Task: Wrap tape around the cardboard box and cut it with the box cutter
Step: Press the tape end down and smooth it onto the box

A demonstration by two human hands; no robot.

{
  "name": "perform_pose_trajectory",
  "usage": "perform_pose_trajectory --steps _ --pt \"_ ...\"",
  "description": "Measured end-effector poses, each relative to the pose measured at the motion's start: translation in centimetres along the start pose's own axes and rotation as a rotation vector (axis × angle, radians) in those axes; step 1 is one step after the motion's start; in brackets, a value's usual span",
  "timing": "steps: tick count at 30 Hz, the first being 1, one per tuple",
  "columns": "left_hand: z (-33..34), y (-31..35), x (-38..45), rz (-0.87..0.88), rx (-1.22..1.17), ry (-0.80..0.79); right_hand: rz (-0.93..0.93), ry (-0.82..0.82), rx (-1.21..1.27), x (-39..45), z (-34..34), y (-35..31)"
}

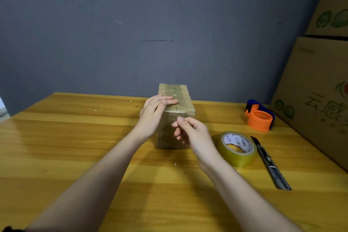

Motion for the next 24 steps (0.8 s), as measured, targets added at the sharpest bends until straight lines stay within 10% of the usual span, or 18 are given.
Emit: perform_pose_trajectory --steps 24 --pt "-0.3 1.6 -4.0 0.025 0.027 0.020 -0.117 0.033 -0.043 -3.0 -0.6 2.0"
Point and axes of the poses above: each hand's wrist, its own x-axis towards the middle knuckle, its own z-axis out of the palm, y = z × x, the point moved 2 cm from there along x, towards the middle knuckle, and after that the axes turned 11 degrees about -z, right-handed, at the moved point
